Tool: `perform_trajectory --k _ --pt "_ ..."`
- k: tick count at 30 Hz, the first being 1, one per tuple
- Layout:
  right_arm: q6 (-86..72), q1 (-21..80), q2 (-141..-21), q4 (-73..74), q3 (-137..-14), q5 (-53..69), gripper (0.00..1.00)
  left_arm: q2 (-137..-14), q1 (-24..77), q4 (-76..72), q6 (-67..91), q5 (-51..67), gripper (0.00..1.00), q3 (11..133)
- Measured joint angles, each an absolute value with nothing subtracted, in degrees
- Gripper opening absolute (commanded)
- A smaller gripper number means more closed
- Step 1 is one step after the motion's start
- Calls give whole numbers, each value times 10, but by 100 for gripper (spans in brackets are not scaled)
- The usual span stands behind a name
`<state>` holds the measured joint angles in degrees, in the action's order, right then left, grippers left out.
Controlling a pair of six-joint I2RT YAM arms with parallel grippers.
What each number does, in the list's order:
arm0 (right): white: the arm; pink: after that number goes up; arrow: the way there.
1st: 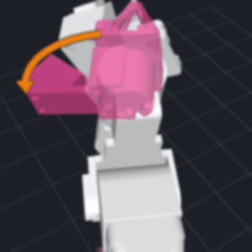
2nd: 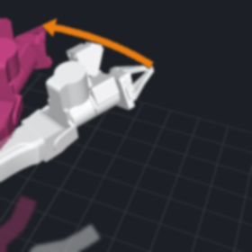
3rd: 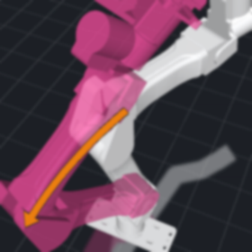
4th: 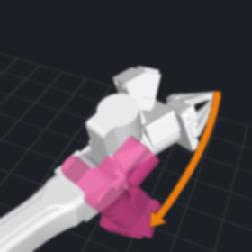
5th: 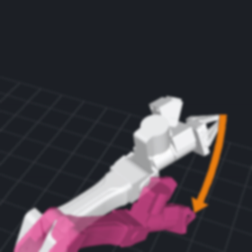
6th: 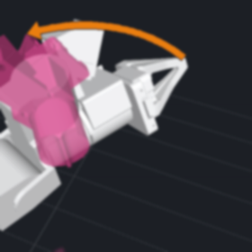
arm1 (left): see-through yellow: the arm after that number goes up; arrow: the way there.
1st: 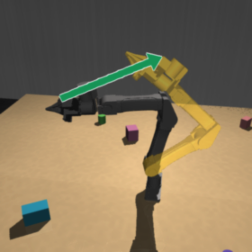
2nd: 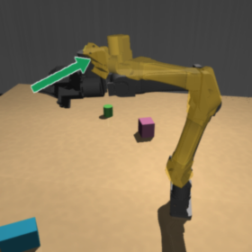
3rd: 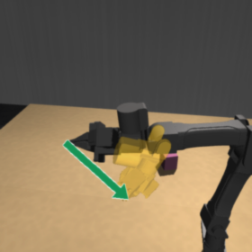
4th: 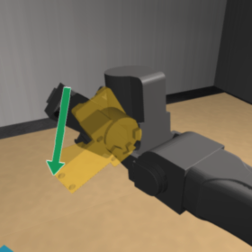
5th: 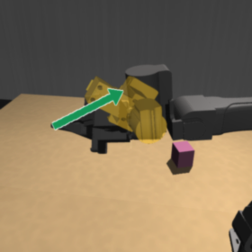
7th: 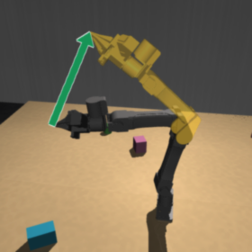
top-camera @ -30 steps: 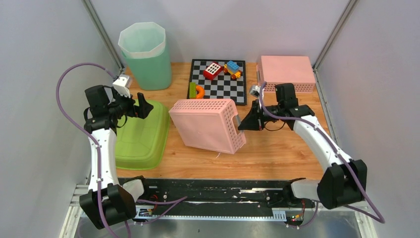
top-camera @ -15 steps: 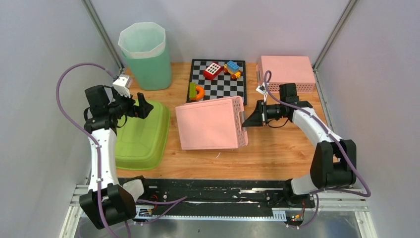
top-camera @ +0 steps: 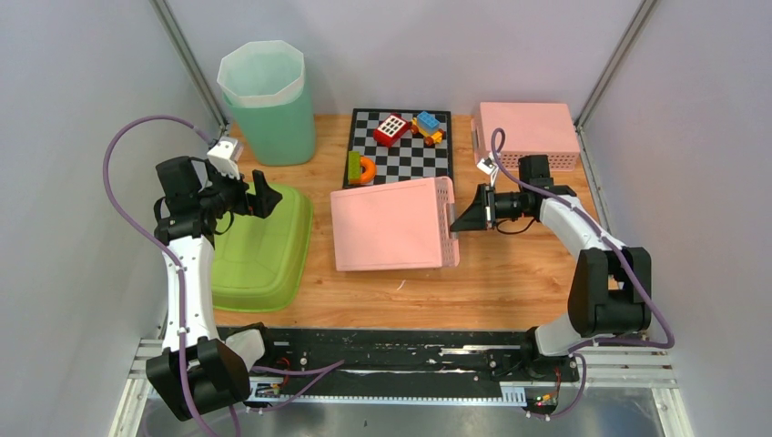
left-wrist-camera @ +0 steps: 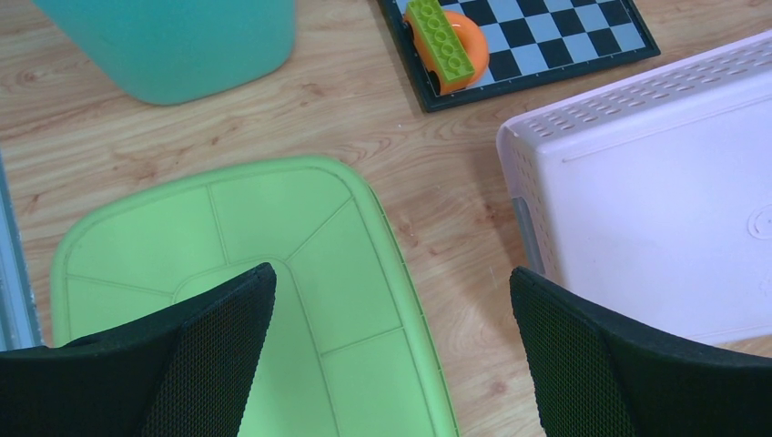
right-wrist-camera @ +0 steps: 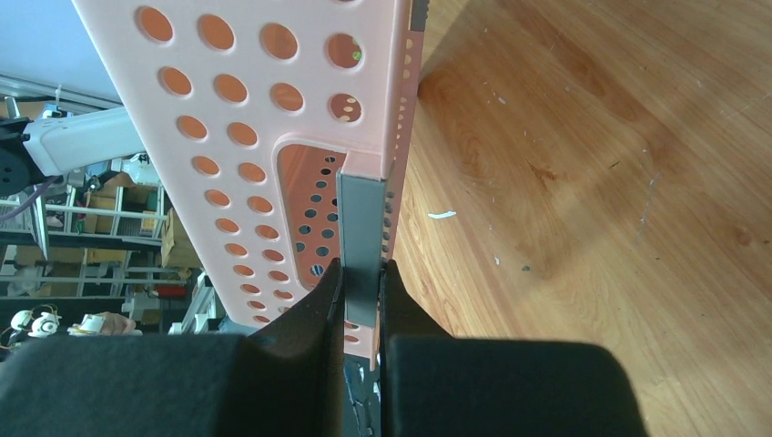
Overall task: Turn the large container upside down
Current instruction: Turn the container upside down at the center of the board.
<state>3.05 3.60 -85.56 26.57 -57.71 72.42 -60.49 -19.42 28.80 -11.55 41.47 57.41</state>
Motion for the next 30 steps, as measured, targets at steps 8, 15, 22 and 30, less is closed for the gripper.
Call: perform_trajectory --k 8,15,22,30 --pt "29 36 -853 259 -567 724 2 -605 -194 288 -116 420 100 574" --pt "29 36 -832 248 -555 719 2 -605 -194 288 -116 424 100 574" --pt "39 44 -804 241 -550 710 2 -603 -194 288 -116 425 100 574" --pt "59 76 -765 231 -547 692 2 -602 -194 288 -116 431 100 574"
